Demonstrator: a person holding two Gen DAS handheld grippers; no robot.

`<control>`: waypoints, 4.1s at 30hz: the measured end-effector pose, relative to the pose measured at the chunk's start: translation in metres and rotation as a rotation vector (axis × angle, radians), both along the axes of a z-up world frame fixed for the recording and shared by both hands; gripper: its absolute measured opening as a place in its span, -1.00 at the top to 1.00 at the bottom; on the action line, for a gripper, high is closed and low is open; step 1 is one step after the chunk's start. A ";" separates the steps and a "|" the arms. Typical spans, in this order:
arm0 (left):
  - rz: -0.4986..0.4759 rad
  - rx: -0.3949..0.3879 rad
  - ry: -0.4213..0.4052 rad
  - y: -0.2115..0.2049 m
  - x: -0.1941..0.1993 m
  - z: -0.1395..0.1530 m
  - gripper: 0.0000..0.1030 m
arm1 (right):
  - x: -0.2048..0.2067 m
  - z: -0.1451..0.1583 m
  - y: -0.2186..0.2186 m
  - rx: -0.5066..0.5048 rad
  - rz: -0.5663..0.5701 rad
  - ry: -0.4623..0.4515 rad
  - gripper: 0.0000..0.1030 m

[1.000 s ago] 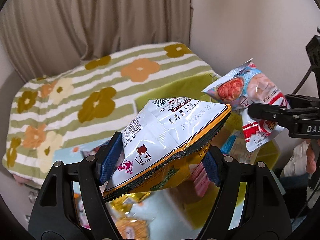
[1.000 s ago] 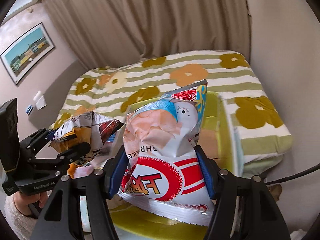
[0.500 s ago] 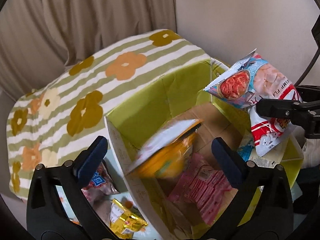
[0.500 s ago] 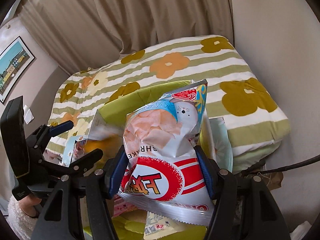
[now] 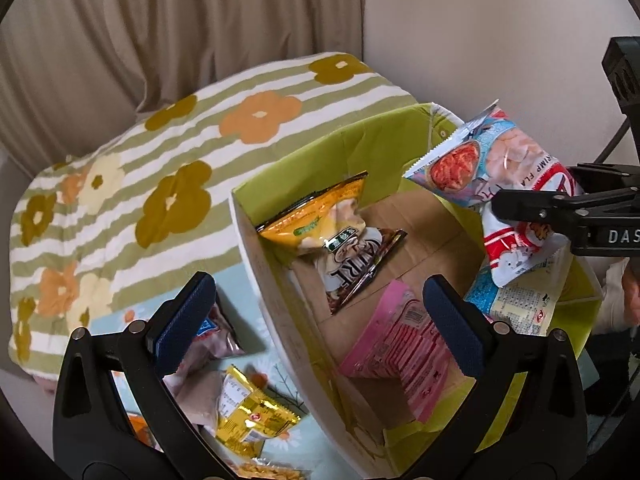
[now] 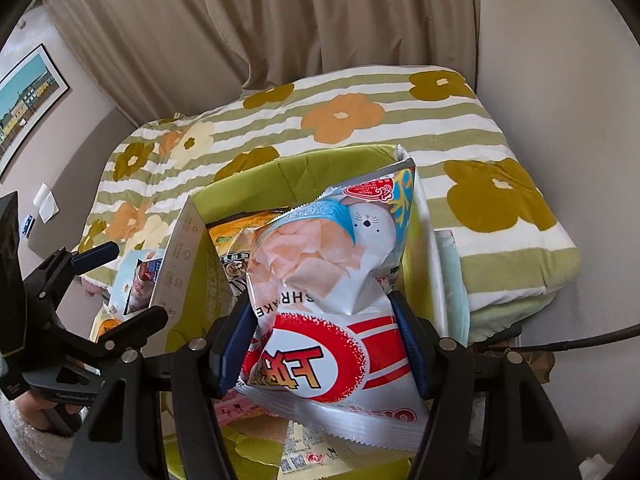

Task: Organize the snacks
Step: 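Drop the chips bag into the box while the right tool drops the shrimp-flake bag in, then move both tools back over the remaining snacks on the table, then grasp the cream-and-orange bag with the left tool while the right tool grasps the pink-and-white packet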

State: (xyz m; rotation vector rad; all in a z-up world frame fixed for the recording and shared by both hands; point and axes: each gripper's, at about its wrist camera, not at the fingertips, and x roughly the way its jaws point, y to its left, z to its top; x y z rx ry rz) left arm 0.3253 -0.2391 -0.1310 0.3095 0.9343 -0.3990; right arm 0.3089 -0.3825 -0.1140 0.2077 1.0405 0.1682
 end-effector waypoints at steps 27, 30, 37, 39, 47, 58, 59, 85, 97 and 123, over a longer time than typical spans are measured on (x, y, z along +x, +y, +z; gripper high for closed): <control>0.086 -0.007 -0.085 0.036 -0.074 0.041 -1.00 | -0.060 0.050 0.030 -0.025 0.059 -0.147 -0.99; 0.118 0.000 -0.107 0.046 -0.091 0.051 -1.00 | -0.070 0.060 0.042 -0.022 0.101 -0.172 -0.99; 0.228 0.029 -0.130 0.089 -0.131 0.070 -1.00 | -0.087 0.079 0.081 0.006 0.218 -0.215 -0.99; 0.259 0.037 -0.132 0.107 -0.140 0.073 -1.00 | -0.091 0.083 0.095 0.016 0.244 -0.230 -0.99; 0.317 0.039 -0.147 0.183 -0.158 0.079 -1.00 | -0.105 0.088 0.159 0.029 0.290 -0.250 -1.00; 0.294 -0.004 -0.082 0.308 -0.151 0.054 -1.00 | -0.116 0.063 0.260 -0.047 0.166 -0.209 -0.99; 0.293 -0.012 -0.071 0.319 -0.149 0.050 -1.00 | -0.116 0.058 0.268 -0.045 0.152 -0.198 -0.99; 0.135 -0.089 0.323 0.374 -0.036 -0.116 -0.87 | -0.093 -0.105 0.374 -0.096 0.070 -0.029 -0.99; 0.117 -0.088 0.423 0.367 -0.023 -0.151 -0.35 | -0.077 -0.128 0.380 -0.099 0.101 0.020 -0.79; 0.131 -0.131 0.375 0.377 -0.038 -0.130 -0.19 | -0.064 -0.136 0.395 -0.084 0.155 0.035 -0.11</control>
